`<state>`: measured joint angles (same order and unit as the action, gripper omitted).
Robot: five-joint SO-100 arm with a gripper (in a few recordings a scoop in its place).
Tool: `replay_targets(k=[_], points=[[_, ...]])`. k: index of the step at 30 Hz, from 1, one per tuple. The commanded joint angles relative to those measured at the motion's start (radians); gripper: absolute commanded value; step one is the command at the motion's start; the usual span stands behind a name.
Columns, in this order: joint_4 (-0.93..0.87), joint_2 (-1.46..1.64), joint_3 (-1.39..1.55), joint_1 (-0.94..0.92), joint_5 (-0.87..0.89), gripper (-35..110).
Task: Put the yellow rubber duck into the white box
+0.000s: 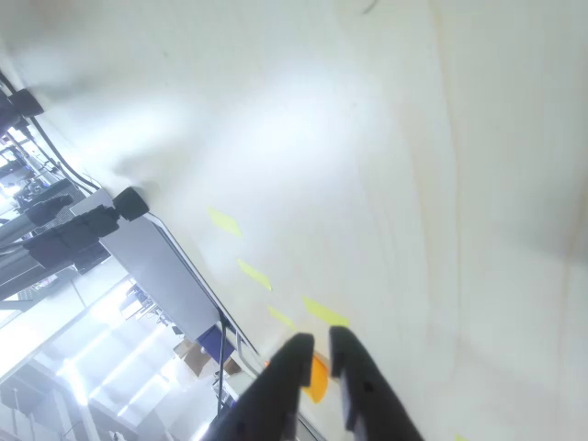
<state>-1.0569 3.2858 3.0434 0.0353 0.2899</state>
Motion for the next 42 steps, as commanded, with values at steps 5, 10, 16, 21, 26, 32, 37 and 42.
replay_targets(k=[5, 10, 16, 21, 26, 32, 37, 42], points=[[0.021, 0.051, 0.012, -0.006, -0.005, 0], [0.021, 0.051, 0.012, -0.006, -0.005, 0], [0.021, 0.051, 0.012, -0.006, -0.005, 0], [0.021, 0.051, 0.012, -0.006, -0.005, 0], [0.021, 0.051, 0.012, -0.006, -0.005, 0], [0.021, 0.051, 0.012, -0.006, -0.005, 5], [0.029, 0.051, 0.014, 0.038, -0.049, 0], [0.077, -0.011, -0.018, 0.025, -0.091, 0]])
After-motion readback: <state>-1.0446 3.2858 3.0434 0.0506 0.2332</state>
